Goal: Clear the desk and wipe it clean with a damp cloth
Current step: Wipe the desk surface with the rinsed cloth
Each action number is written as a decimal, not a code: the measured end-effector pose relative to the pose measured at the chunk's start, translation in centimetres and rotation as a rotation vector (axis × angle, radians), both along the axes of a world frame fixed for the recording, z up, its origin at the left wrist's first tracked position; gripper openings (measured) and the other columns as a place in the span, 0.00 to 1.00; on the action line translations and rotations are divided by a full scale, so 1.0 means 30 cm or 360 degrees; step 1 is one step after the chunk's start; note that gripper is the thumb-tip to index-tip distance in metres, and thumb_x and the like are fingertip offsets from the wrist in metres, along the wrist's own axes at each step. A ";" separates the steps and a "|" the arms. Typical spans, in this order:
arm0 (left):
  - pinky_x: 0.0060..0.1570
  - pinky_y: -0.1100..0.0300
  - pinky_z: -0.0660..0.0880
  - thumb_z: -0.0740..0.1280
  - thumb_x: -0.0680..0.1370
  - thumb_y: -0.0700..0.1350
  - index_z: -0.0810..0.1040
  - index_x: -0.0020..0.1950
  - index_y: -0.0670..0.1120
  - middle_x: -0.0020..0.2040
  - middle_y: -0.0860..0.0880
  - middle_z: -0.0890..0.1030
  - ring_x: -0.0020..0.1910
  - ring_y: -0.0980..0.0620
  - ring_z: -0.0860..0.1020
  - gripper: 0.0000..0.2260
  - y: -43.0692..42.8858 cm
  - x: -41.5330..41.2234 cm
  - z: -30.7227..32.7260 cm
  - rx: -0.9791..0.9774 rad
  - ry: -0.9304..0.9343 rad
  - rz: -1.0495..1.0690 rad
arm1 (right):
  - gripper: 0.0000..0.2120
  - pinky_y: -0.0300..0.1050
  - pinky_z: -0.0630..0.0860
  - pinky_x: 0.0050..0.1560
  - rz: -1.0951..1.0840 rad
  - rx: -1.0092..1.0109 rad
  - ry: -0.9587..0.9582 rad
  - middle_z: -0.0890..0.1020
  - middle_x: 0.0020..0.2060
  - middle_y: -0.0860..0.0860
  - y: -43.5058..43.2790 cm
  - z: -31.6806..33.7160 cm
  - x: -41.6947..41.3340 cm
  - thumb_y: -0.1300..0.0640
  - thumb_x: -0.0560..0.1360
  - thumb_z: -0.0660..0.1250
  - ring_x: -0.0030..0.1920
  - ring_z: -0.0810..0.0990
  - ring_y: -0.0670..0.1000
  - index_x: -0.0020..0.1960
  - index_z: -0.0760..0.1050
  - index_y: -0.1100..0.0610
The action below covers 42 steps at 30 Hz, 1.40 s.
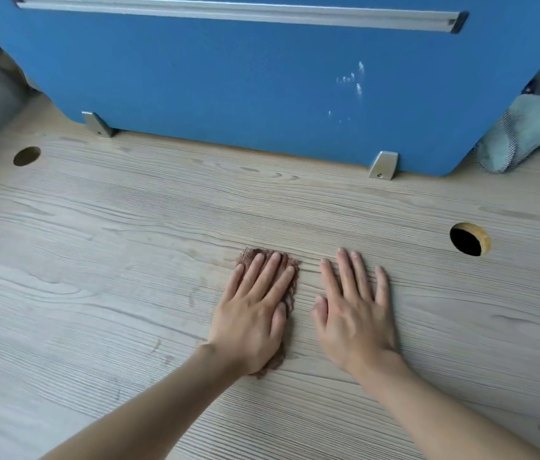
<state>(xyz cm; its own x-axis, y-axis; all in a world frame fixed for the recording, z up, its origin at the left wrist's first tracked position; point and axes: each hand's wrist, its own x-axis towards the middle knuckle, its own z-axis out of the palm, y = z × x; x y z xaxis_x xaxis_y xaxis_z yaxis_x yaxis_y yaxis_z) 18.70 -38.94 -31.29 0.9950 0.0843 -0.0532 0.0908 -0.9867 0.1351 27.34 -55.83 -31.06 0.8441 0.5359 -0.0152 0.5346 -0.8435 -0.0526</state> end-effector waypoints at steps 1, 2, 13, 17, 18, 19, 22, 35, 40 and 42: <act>0.78 0.47 0.49 0.49 0.82 0.53 0.52 0.82 0.54 0.82 0.51 0.51 0.81 0.51 0.47 0.27 0.020 0.018 -0.004 0.0001 -0.0021 0.0006 | 0.31 0.68 0.54 0.75 -0.0010 0.0010 0.0001 0.63 0.78 0.58 0.001 0.001 0.002 0.45 0.77 0.51 0.79 0.59 0.59 0.77 0.67 0.56; 0.78 0.47 0.50 0.49 0.81 0.53 0.53 0.82 0.53 0.82 0.50 0.53 0.81 0.50 0.48 0.27 0.045 0.046 -0.010 0.0018 -0.0052 0.0057 | 0.31 0.68 0.55 0.75 -0.0020 0.0031 -0.0005 0.63 0.78 0.58 0.001 0.001 0.003 0.46 0.77 0.51 0.79 0.60 0.59 0.77 0.67 0.56; 0.78 0.46 0.49 0.48 0.82 0.54 0.52 0.82 0.53 0.82 0.50 0.51 0.81 0.50 0.46 0.28 0.019 -0.092 0.011 0.0022 0.0046 -0.0010 | 0.31 0.70 0.53 0.74 -0.0025 -0.0010 -0.0002 0.63 0.77 0.61 -0.013 0.008 -0.165 0.43 0.77 0.52 0.78 0.60 0.62 0.76 0.68 0.54; 0.78 0.48 0.48 0.47 0.81 0.54 0.52 0.82 0.54 0.82 0.52 0.51 0.81 0.52 0.46 0.27 0.088 -0.039 0.002 0.0041 0.0008 0.0041 | 0.32 0.70 0.53 0.74 -0.0032 -0.0031 -0.0006 0.63 0.78 0.61 -0.014 0.004 -0.171 0.43 0.77 0.52 0.78 0.60 0.61 0.77 0.67 0.54; 0.78 0.48 0.48 0.47 0.81 0.54 0.52 0.82 0.54 0.82 0.52 0.51 0.81 0.52 0.46 0.27 0.094 -0.022 0.006 0.0046 0.0008 0.0114 | 0.31 0.70 0.53 0.74 -0.0037 -0.0040 -0.0006 0.63 0.77 0.61 -0.014 0.006 -0.169 0.43 0.77 0.52 0.78 0.60 0.61 0.77 0.67 0.54; 0.78 0.48 0.47 0.47 0.81 0.54 0.51 0.82 0.55 0.82 0.52 0.52 0.81 0.52 0.46 0.27 0.086 -0.018 0.007 0.0049 0.0004 0.0180 | 0.32 0.70 0.52 0.74 -0.0045 -0.0047 -0.0015 0.63 0.77 0.61 -0.017 0.007 -0.167 0.43 0.76 0.52 0.78 0.60 0.61 0.77 0.67 0.53; 0.78 0.47 0.46 0.47 0.81 0.54 0.48 0.82 0.54 0.82 0.51 0.48 0.81 0.50 0.44 0.28 0.015 -0.106 0.007 0.0046 0.0033 0.0152 | 0.32 0.70 0.52 0.74 -0.0051 -0.0067 -0.0016 0.64 0.77 0.61 -0.014 0.005 -0.172 0.43 0.76 0.52 0.78 0.60 0.61 0.76 0.68 0.53; 0.78 0.45 0.49 0.48 0.81 0.54 0.51 0.82 0.52 0.82 0.50 0.50 0.81 0.49 0.46 0.29 0.020 -0.216 0.013 0.0058 0.0049 0.0113 | 0.31 0.71 0.52 0.74 0.0046 -0.0030 -0.0012 0.62 0.78 0.59 -0.070 -0.003 -0.352 0.43 0.78 0.52 0.79 0.59 0.60 0.78 0.66 0.54; 0.78 0.48 0.49 0.49 0.81 0.54 0.52 0.82 0.55 0.82 0.52 0.52 0.81 0.52 0.47 0.27 0.086 -0.224 0.006 0.0021 0.0034 0.0023 | 0.31 0.70 0.52 0.75 0.0042 -0.0070 -0.0007 0.61 0.79 0.58 -0.070 -0.004 -0.351 0.43 0.78 0.52 0.79 0.57 0.59 0.78 0.64 0.53; 0.78 0.47 0.48 0.47 0.81 0.54 0.50 0.82 0.55 0.82 0.52 0.51 0.81 0.51 0.47 0.28 0.105 -0.200 0.011 0.0042 0.0049 0.0119 | 0.31 0.70 0.52 0.75 0.0044 -0.0083 -0.0004 0.61 0.79 0.58 -0.070 0.000 -0.350 0.43 0.78 0.52 0.79 0.57 0.59 0.78 0.64 0.53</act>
